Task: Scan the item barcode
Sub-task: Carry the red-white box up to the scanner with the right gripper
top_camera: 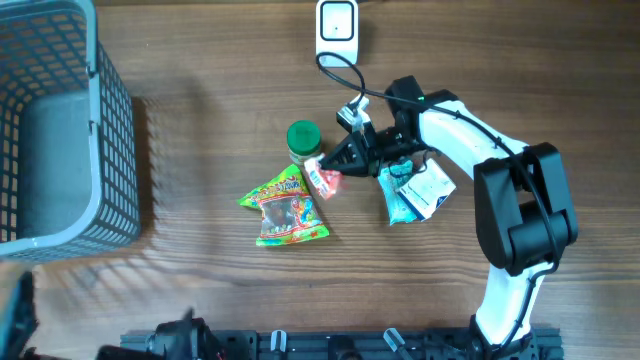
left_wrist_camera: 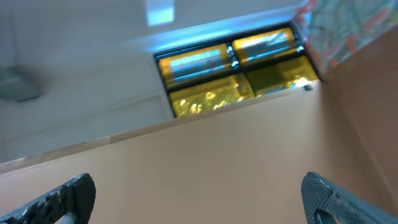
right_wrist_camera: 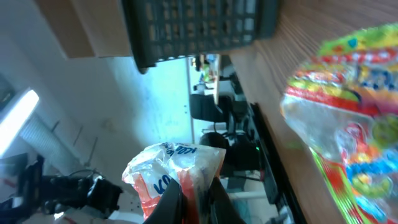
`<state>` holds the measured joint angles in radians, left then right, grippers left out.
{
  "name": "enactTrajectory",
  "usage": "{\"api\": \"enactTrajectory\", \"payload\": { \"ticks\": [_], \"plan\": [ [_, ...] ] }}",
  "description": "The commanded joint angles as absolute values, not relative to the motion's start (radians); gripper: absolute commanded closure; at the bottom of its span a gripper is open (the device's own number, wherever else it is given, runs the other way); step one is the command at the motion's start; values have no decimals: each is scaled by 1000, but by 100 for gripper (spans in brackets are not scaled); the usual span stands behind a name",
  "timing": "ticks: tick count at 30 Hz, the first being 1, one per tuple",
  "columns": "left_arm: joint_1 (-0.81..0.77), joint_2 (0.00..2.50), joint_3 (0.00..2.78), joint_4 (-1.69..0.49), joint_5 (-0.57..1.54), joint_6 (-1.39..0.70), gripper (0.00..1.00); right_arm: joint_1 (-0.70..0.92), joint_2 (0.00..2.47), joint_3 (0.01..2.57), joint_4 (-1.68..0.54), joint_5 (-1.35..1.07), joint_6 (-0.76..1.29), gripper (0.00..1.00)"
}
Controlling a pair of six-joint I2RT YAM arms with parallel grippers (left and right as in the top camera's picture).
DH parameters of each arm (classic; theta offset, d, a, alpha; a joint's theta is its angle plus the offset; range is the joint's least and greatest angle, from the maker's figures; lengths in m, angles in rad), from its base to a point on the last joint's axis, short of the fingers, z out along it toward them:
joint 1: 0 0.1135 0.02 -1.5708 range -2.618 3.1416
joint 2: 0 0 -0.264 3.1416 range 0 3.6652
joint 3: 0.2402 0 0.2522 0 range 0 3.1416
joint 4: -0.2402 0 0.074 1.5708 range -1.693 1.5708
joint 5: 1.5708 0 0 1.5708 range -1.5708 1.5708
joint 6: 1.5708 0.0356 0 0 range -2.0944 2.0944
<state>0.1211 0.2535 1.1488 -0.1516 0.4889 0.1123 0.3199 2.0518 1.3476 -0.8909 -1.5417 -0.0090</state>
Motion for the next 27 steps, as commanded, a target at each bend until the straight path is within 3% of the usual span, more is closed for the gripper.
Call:
{"api": "enactTrajectory", "payload": {
  "ticks": [1, 4, 7, 14, 17, 19, 22, 25, 27],
  "plan": [
    [130, 170, 1103, -115, 598, 96, 0, 322, 2068, 1362, -861, -1624, 12, 96],
    [130, 97, 1065, -85, 598, 67, 0, 322, 2068, 1361, -839, -1624, 91, 96],
    [128, 4, 998, 6, 607, -19, 0, 323, 2068, 1361, -819, -1623, 321, 96],
    [-12, 6, 995, -17, 673, -35, 0, 344, 2068, 1361, -636, -1623, 639, 96],
    [-17, 6, 995, -17, 672, -35, 0, 344, 2068, 1362, -452, -1587, 636, 96],
    [-17, 6, 995, -21, 645, -35, 0, 344, 2055, 1362, -355, -1434, 658, 96],
    [-17, 7, 995, -75, 488, -35, 0, 343, 2028, 1362, -113, -1348, 663, 95],
    [-17, 7, 992, -313, 297, -35, 0, 337, 1984, 1362, 101, -1169, 669, 95],
    [-17, 7, 978, -434, 207, -35, 0, 326, 1954, 1362, 127, -1037, 491, 95]
  ]
}}
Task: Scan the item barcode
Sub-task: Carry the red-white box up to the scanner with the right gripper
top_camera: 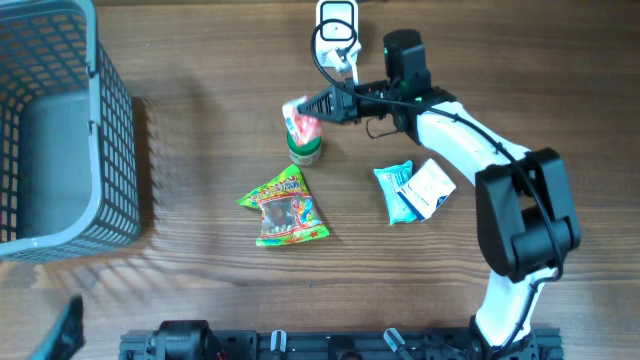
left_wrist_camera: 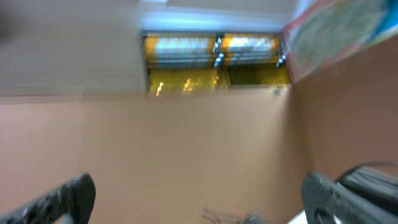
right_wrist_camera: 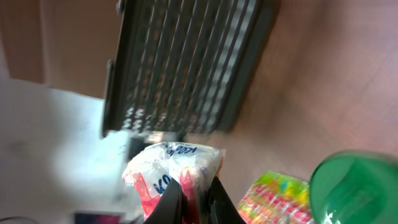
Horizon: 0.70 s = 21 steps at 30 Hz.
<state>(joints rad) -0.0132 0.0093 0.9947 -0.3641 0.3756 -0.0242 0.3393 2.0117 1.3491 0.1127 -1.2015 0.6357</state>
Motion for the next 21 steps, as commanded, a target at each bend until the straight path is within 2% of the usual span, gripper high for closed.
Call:
{"api": "enactTrajectory", "payload": {
  "ticks": [1, 3, 7, 9, 14, 19, 21],
  "plan": [
    [-17, 7, 967, -449, 208, -35, 0, 323, 1942, 1362, 115, -943, 376, 96],
    [-17, 7, 944, -458, 208, -30, 0, 322, 1934, 1362, 111, -772, 232, 96],
    [-17, 7, 853, -438, 321, 156, 0, 328, 1934, 1362, 126, -212, -13, 95],
    [-17, 7, 809, -443, 352, 204, 0, 331, 1938, 1362, 197, -70, -139, 95],
    [-17, 7, 702, -446, 351, 233, 0, 331, 2014, 1401, 390, 20, -325, 95],
    [-17, 7, 671, -439, 342, 259, 0, 337, 2230, 1678, 307, 28, -367, 95],
    [-17, 7, 670, -440, 339, 259, 0, 356, 2296, 1738, 303, 27, -444, 96]
  ]
}}
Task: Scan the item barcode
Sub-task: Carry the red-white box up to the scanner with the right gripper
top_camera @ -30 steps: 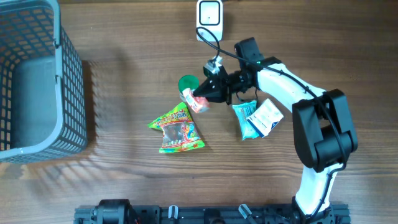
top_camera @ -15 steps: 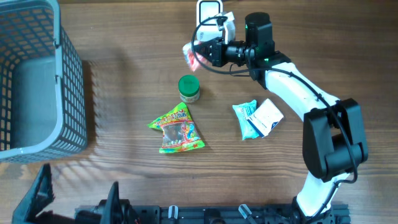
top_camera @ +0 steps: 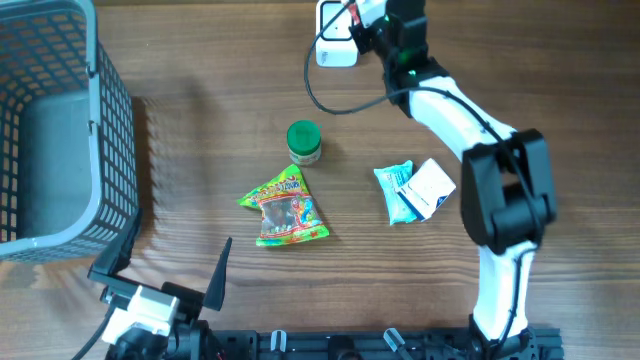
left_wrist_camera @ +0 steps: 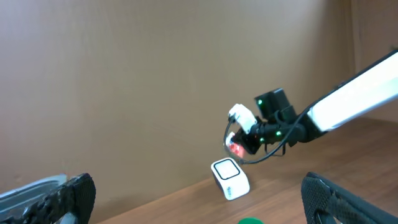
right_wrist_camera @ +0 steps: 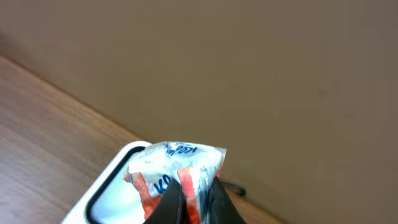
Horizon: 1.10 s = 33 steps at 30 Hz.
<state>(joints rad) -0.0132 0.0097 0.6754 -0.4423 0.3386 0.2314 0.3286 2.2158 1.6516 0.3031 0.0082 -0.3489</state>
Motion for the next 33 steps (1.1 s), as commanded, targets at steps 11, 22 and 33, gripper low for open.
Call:
{"api": "enactTrajectory", "payload": {
  "ticks": [11, 22, 33],
  "plan": [
    [-17, 7, 670, -656, 185, 254, 0, 419, 2442, 1835, 272, 300, -703, 96],
    [-17, 7, 657, -572, 380, 255, 0, 107, 1933, 1853, -546, 394, -197, 96],
    [-17, 7, 250, -163, 556, 123, 0, -432, 1929, 1596, -525, 387, 89, 96]
  ]
}}
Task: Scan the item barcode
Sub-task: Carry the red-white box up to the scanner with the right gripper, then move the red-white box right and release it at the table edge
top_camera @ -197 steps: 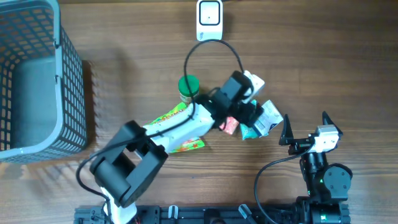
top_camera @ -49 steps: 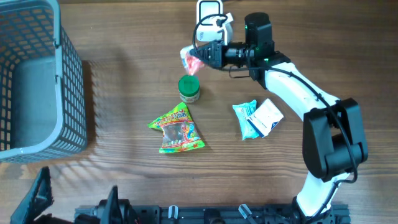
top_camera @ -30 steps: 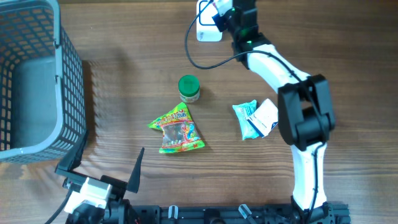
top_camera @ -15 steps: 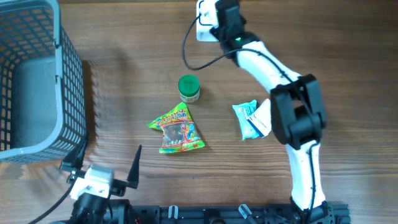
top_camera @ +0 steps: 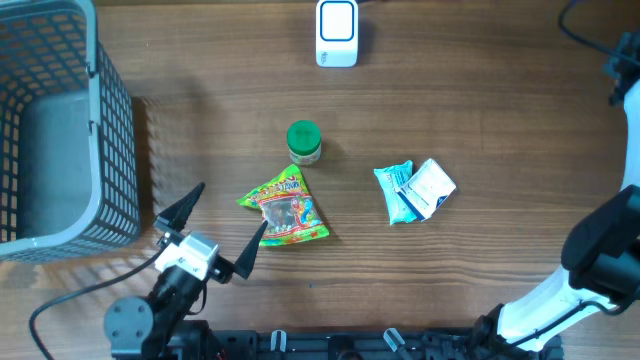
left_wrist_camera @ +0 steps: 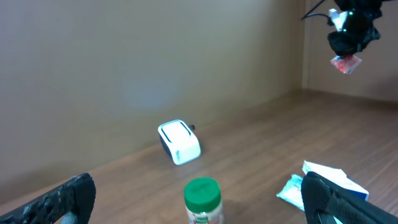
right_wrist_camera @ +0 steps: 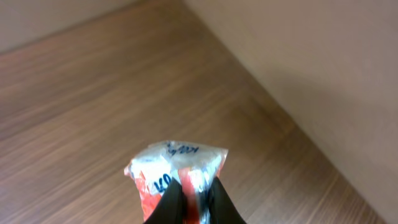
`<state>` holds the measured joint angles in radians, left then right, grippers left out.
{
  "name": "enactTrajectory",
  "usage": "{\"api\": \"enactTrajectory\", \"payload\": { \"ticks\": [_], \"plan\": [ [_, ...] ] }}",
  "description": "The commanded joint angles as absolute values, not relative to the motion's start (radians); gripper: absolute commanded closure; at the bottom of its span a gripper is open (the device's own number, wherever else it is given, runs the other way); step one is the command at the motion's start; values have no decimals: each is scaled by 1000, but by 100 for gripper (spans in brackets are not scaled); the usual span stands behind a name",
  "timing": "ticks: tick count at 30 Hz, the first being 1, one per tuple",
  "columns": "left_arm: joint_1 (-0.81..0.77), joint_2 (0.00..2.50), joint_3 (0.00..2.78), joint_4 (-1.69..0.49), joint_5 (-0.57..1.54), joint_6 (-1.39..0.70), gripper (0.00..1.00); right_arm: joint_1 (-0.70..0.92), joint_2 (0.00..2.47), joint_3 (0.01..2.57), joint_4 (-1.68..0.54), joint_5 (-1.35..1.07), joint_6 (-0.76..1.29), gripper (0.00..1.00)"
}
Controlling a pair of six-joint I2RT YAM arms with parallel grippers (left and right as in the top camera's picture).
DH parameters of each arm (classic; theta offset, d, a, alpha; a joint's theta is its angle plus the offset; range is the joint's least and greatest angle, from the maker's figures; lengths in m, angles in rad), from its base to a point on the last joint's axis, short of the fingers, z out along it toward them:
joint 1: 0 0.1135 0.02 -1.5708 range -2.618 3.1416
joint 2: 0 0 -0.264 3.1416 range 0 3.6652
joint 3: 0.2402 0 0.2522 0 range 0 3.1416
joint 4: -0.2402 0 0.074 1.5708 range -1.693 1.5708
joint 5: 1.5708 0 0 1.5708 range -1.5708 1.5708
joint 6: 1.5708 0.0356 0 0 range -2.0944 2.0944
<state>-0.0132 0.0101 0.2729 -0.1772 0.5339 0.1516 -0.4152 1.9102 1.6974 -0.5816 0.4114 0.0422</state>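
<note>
In the right wrist view my right gripper is shut on a small red-and-white snack packet, held in the air over bare wood near the wall. The left wrist view shows that packet hanging from the right gripper high at the far right. From overhead only the right arm shows, at the right edge. The white barcode scanner stands at the back centre, with nothing over it. My left gripper is open and empty near the front, facing the scanner.
A green-lidded jar stands mid-table, with a colourful candy bag in front of it. Blue and white packets lie to the right. A grey mesh basket fills the left side.
My right gripper, still shut on the packet, has gone from over the scanner to the table's far right edge. My left gripper has come forward to beside the candy bag.
My right gripper first held the packet low, next to the candy bag and jar. It then held it above the jar, then right at the scanner, and now far right. My left gripper, first facing the ceiling, now looks over the table.
</note>
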Motion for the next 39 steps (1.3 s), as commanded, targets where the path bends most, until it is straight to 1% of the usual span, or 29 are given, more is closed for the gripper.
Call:
{"api": "enactTrajectory", "payload": {
  "ticks": [1, 5, 8, 9, 10, 11, 13, 15, 16, 20, 23, 24, 26, 28, 35, 37, 38, 39],
  "plan": [
    [-17, 7, 250, -163, 549, 123, 0, -442, 1929, 1523, -462, 387, 88, 96],
    [-17, 7, 241, -168, 519, 126, 0, -480, 1933, 1288, -242, 386, 112, 96],
    [-17, 7, 207, -175, 519, 126, 0, -533, 1975, 1259, -211, 382, 114, 94],
    [-17, 7, 188, -175, 519, 126, 0, -549, 1985, 1259, -201, 376, 143, 52],
    [-17, 7, 179, -176, 519, 126, 0, -553, 1984, 1260, -188, 360, 152, 23],
    [-17, 7, 174, -176, 519, 126, 0, -554, 1977, 1271, -178, 308, 160, 0],
    [-17, 7, 169, -183, 519, 126, 0, -545, 1929, 1332, -210, 142, 161, 0],
    [-17, 7, 169, -231, 518, 127, 0, -519, 1815, 1378, -250, 63, 206, 0],
    [-17, 7, 169, -244, 519, 126, 0, -492, 1717, 1379, -256, 23, 245, 0],
    [-17, 7, 169, -296, 519, 126, 0, -362, 1428, 1378, -331, -10, 324, 0],
    [-17, 7, 169, -426, 519, 126, 0, -241, 1284, 1378, -445, -10, 448, 0],
    [-17, 7, 169, -499, 519, 126, 0, -195, 1249, 1378, -516, -19, 501, 0],
    [-17, 7, 169, -589, 519, 126, 0, -146, 1233, 1378, -590, -64, 504, 0],
    [-17, 7, 169, -635, 519, 126, 0, -90, 1238, 1378, -682, -77, 503, 0],
    [-17, 7, 169, -633, 519, 126, 0, 141, 1251, 1365, -835, -83, 475, 0],
    [-17, 7, 169, -633, 519, 126, 0, 220, 1301, 1305, -791, -178, 530, 0],
    [-17, 7, 169, -633, 519, 126, 0, 245, 1332, 1287, -757, -224, 492, 0],
    [-17, 7, 169, -633, 519, 126, 0, 308, 1417, 1291, -734, -264, 445, 0]
  ]
}}
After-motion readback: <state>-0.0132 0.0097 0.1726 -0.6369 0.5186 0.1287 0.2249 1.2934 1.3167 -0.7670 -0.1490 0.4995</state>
